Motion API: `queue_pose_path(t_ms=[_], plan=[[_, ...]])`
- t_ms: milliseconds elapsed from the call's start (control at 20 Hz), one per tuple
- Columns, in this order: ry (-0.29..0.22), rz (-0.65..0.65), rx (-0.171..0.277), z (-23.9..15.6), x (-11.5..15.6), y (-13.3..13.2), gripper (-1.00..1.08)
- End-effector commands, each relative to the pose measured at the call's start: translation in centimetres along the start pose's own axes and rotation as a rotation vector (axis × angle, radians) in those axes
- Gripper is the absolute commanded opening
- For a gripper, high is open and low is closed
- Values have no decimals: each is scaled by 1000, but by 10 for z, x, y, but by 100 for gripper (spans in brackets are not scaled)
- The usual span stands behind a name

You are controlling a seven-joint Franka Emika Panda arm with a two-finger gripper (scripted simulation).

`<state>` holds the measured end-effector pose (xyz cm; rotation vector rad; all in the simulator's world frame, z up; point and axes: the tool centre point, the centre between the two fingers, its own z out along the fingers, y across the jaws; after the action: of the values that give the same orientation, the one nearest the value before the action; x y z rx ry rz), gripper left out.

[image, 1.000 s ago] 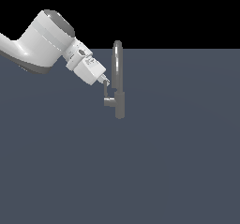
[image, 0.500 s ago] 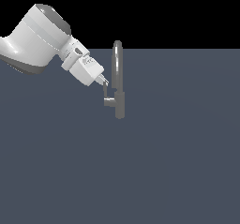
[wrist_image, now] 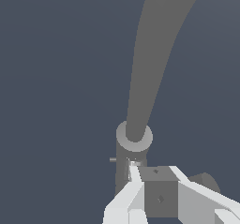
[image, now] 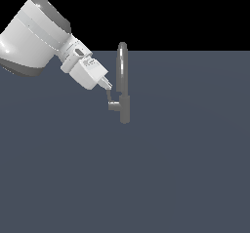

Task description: Turn on the faucet by rotating a designated handle.

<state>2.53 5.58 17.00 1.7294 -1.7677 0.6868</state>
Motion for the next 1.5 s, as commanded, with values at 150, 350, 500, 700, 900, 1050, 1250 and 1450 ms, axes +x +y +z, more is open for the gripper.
queue_pose_path(t_ms=[150,350,500,700,900,1050,1250,1450], plan=[[2,-5,-12,8,-8,20,-100],[2,-5,-14,12,-12,33,-100],[2,-5,-15,14,-15,43,-100],[3,1,-2,14,-14,41,-100],[2,-1,-7,28,-29,52,-100],[2,-3,-12,39,-40,60,-100],[2,-5,-16,50,-51,68,-100],[2,5,0,51,-52,57,-100]])
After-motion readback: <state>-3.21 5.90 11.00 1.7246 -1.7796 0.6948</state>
